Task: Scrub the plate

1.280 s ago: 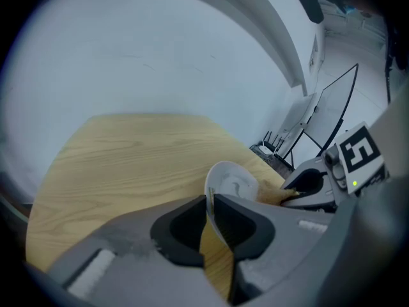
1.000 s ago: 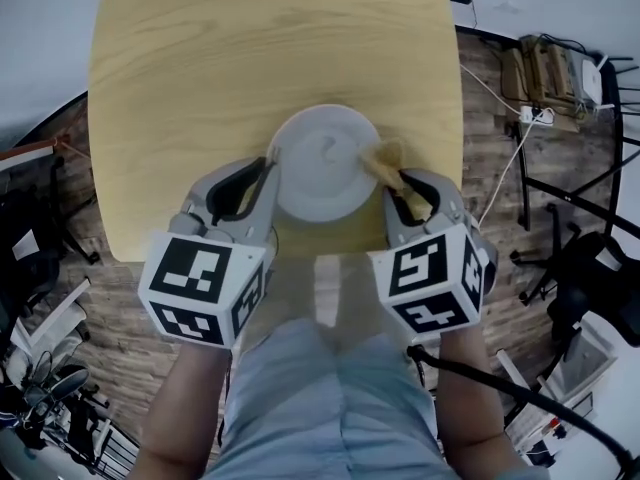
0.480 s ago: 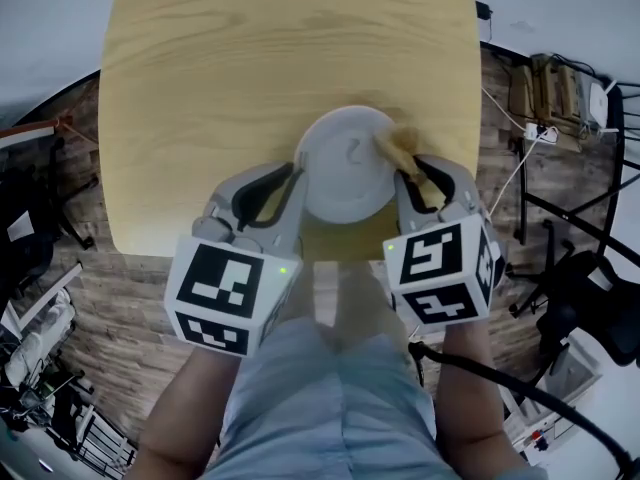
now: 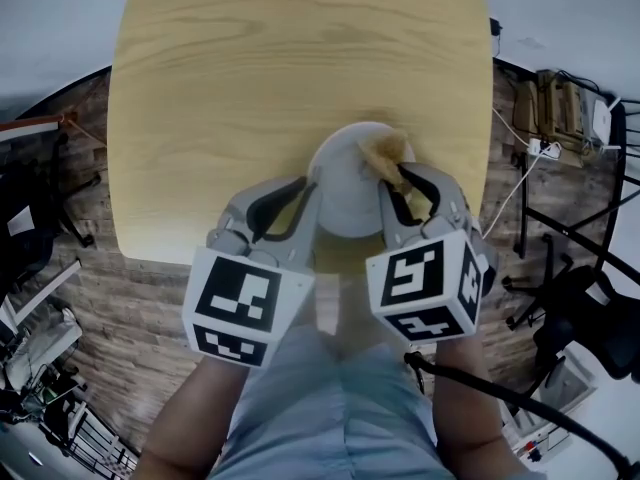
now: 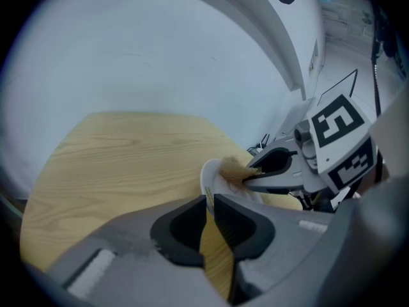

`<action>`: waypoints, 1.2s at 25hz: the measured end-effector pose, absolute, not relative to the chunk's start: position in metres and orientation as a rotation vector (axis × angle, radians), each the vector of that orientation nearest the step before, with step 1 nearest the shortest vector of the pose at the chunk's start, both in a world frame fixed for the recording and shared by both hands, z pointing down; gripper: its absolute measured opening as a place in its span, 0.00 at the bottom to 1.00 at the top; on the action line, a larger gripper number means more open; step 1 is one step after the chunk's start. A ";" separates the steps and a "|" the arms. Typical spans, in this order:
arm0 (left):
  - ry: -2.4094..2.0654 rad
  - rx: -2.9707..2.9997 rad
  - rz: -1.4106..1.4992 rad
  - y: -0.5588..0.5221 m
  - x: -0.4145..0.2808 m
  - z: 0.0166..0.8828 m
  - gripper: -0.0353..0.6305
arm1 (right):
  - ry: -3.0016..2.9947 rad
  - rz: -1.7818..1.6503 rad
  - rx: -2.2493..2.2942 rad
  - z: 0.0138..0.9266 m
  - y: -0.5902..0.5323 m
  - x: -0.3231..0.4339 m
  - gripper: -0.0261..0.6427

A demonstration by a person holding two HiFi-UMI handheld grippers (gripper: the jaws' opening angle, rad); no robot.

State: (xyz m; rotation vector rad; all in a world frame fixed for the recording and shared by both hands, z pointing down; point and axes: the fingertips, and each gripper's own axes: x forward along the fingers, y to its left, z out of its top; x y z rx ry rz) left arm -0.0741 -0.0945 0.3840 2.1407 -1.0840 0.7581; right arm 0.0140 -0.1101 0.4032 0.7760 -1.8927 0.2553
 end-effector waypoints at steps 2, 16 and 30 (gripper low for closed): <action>-1.085 2.140 0.760 -0.096 -0.074 0.385 0.15 | -1.908 0.244 0.761 0.402 -0.109 0.008 0.15; -1.089 2.133 0.801 -0.094 -0.074 0.395 0.11 | -1.961 0.281 0.626 0.408 -0.060 -0.004 0.15; -1.047 2.117 0.878 -0.088 -0.062 0.417 0.08 | -1.955 0.295 0.526 0.414 -0.035 0.000 0.15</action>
